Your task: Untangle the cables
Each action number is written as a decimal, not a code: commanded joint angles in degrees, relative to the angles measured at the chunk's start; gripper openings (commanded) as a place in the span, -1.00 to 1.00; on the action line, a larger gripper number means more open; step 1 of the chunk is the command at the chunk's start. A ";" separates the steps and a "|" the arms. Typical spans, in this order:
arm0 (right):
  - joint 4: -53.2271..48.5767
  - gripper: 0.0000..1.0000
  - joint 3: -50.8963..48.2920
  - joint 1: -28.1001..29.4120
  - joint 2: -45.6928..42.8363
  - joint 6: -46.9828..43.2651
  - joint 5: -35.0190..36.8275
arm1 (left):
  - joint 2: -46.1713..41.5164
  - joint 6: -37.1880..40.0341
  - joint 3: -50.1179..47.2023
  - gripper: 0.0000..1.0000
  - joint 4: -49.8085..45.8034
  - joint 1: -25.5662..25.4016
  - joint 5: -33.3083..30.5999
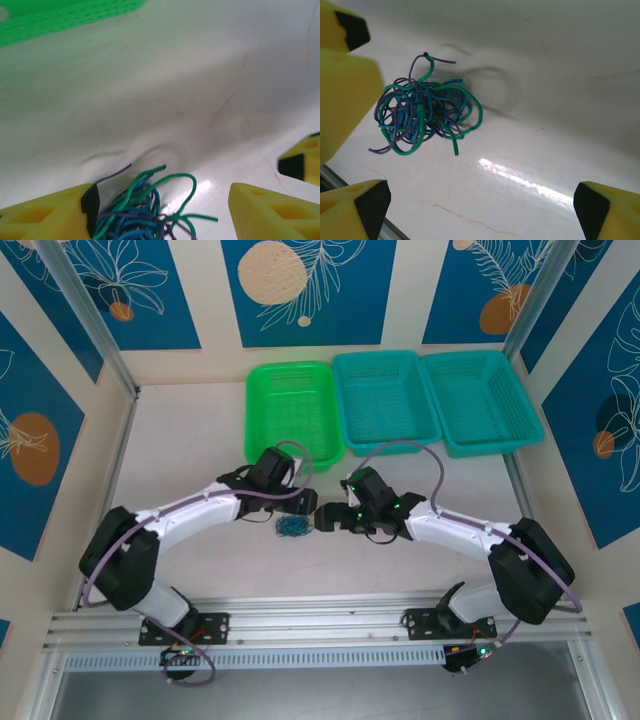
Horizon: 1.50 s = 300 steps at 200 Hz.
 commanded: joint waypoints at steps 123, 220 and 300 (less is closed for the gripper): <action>6.93 0.91 5.15 9.71 8.61 10.16 2.98 | 4.54 -4.86 -3.60 -0.85 2.36 -0.34 -8.91; 17.06 -0.37 7.71 8.73 21.97 16.70 9.97 | -10.85 -10.60 -13.65 -1.00 8.88 2.33 -2.24; 4.49 -1.00 3.68 2.81 14.75 5.60 7.51 | -16.20 -10.92 -13.97 -0.42 2.72 7.13 -2.86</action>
